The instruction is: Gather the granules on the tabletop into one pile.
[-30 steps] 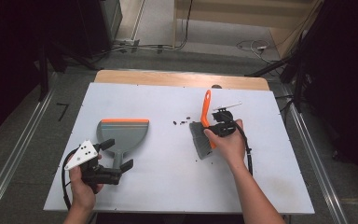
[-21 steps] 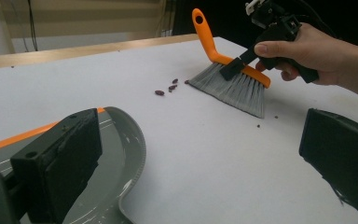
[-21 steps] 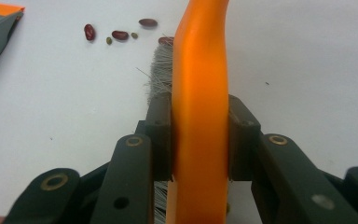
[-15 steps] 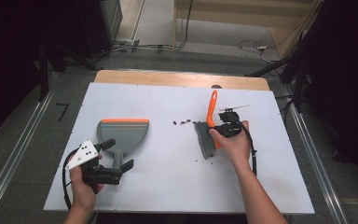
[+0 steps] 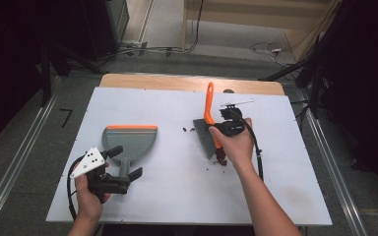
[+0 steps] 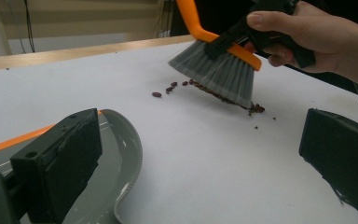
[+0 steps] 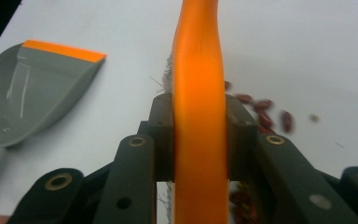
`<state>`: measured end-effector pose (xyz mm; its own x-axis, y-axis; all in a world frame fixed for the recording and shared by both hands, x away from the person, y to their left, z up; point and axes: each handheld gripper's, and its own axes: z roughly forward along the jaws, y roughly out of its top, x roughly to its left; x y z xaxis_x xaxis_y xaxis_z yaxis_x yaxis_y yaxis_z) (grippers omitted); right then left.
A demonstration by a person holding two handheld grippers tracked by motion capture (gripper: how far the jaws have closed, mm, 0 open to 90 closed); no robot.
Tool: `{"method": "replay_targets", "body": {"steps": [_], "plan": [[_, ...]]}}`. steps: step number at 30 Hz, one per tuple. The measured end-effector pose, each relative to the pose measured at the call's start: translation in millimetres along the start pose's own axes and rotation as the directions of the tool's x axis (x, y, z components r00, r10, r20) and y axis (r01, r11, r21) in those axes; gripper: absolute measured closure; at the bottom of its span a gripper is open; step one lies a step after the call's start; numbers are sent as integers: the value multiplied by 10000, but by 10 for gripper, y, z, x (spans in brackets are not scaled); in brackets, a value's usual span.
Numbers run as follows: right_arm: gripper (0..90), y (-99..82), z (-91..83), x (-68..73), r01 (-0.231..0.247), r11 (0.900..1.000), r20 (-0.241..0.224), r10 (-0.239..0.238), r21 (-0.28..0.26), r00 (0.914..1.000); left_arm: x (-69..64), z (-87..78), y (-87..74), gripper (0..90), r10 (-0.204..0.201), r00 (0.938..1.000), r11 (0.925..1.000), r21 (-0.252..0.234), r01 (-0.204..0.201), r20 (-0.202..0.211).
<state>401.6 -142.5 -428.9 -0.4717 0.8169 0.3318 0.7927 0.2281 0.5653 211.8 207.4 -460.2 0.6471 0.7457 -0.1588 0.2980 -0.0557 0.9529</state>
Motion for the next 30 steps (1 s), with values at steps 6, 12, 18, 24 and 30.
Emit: {"method": "replay_targets", "body": {"steps": [6, 12, 18, 24, 30], "plan": [[685, 175, 372, 283, 204, 9992, -223, -197, 353, 9996, 17, -26, 5, 0, -61, 10000, 9999, -92, 60, -22], [682, 221, 617, 286, -4, 9973, 445, -29, 738, 9990, 27, -26, -5, 0, -104, 9999, 9999, -101, 104, -5], [677, 168, 540, 61, -466, 9968, 772, 416, 647, 9961, 13, -6, -6, 0, -46, 10000, 10000, -39, 46, 34], [676, 87, 385, -134, -704, 9963, 1142, 645, 485, 9914, -21, 8, -2, 0, -7, 10000, 10000, -12, 7, 29], [675, 10, 254, -330, -1046, 9941, 1301, 999, 295, 9864, -24, 12, -4, 0, 34, 10000, 10000, 47, -34, 21]]}}
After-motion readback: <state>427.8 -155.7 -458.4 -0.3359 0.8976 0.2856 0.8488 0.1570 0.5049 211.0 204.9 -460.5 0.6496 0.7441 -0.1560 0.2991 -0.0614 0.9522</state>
